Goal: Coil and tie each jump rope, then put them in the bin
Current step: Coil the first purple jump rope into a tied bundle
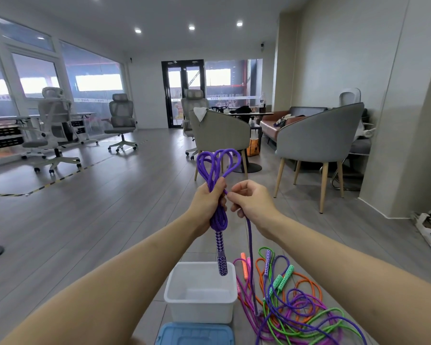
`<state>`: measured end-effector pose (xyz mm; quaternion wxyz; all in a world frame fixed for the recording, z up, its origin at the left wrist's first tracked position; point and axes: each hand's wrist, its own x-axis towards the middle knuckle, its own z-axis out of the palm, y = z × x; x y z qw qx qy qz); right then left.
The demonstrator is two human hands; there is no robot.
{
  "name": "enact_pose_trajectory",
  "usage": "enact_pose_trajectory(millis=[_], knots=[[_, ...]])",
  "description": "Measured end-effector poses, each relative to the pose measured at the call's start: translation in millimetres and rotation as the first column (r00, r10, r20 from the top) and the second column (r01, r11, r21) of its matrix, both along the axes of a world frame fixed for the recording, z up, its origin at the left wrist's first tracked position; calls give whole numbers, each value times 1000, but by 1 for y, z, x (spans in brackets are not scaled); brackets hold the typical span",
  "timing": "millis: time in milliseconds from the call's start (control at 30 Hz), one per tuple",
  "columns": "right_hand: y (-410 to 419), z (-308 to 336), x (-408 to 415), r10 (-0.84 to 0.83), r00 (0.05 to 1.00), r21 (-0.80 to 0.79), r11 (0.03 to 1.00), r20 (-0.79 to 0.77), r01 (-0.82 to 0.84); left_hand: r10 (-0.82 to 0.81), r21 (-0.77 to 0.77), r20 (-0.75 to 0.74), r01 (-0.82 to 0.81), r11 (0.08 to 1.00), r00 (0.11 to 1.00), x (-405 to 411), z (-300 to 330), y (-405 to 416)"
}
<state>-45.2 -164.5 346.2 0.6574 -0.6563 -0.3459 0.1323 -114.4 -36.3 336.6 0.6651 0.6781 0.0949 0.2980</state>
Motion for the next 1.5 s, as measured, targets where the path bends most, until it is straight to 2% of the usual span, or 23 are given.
enact_pose_trajectory(millis=[100, 267, 400, 600, 700, 800, 900, 1000, 1100, 1267, 1500], knots=[[-6, -2, 1, 137, 989, -93, 986, -55, -142, 43, -190, 60, -31, 981, 997, -1, 2, 6], [-21, -9, 16, 286, 958, -319, 909, 5, -270, 101, -505, 190, 9, 863, 977, -7, 17, 17], [-37, -13, 33, 333, 942, -456, 845, 37, -281, 130, -548, 159, -23, 836, 979, -18, 24, 30], [-57, -18, 56, 183, 978, -463, 878, 101, -117, 30, -592, 179, 83, 801, 983, -39, 25, 49], [-60, -18, 59, 172, 981, -415, 902, 91, -119, 10, -571, 147, 76, 818, 989, -43, 24, 50], [-57, -13, 56, 226, 972, -372, 909, 57, -190, -38, -485, 71, 68, 872, 997, -42, 20, 44], [-52, -9, 51, 294, 953, -387, 889, 67, -247, -118, -344, -42, 96, 934, 992, -41, 13, 34], [-46, -7, 43, 307, 945, -426, 874, 115, -232, -141, -187, -154, 111, 976, 978, -36, 8, 20], [-38, -2, 33, 249, 939, -427, 895, 236, -130, -216, -161, -193, 187, 969, 957, -32, 7, 8], [-25, 0, 24, 110, 904, -300, 954, 413, 21, -317, -114, -242, 297, 948, 917, -30, 2, -1], [-18, 0, 20, 57, 897, -216, 975, 439, 44, -337, -135, -242, 312, 940, 910, -30, 3, -4]])
